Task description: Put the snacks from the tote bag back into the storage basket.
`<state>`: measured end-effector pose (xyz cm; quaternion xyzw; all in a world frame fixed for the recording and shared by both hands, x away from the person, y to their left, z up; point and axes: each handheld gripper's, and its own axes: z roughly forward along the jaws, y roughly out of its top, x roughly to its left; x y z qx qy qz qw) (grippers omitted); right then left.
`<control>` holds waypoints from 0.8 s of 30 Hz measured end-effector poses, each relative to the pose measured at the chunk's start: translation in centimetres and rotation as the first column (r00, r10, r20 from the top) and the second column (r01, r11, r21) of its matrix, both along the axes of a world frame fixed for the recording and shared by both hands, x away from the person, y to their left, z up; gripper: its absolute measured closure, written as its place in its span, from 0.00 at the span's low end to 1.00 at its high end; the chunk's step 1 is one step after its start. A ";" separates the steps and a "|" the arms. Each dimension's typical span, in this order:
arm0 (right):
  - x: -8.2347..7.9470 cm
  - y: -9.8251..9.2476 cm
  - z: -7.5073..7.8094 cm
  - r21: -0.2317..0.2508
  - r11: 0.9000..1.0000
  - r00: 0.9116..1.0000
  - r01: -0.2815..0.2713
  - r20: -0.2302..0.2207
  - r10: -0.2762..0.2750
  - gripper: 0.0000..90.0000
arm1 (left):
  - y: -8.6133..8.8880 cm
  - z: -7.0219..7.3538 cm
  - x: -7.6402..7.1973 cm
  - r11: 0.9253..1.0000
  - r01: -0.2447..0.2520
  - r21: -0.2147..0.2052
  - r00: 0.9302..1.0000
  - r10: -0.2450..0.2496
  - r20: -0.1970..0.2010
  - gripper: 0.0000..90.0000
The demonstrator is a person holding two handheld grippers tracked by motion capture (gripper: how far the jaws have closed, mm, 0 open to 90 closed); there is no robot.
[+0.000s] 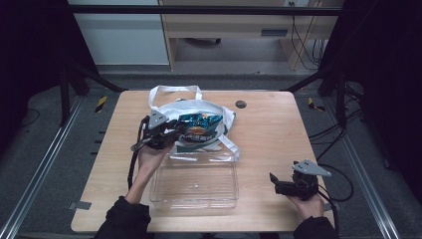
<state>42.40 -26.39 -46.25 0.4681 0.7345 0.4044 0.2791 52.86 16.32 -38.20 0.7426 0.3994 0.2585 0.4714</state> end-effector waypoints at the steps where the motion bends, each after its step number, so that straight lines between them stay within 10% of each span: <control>1: 0.0 0.0 0.0 -0.002 1.000 1.000 -0.002 0.002 0.002 0.05 | -0.1 -0.1 0.1 1.000 -0.002 -0.001 1.000 0.002 -0.004 0.77; 9: 0.0 0.0 0.0 -0.001 1.000 1.000 0.000 0.000 0.000 0.05 | 0.0 -0.1 0.3 1.000 0.015 -0.009 1.000 -0.015 -0.017 0.98; 24: 0.0 -0.1 0.0 -0.004 1.000 1.000 0.000 0.001 0.000 0.05 | 0.8 1.6 -0.8 0.989 -0.045 -0.140 0.999 0.042 -0.021 0.99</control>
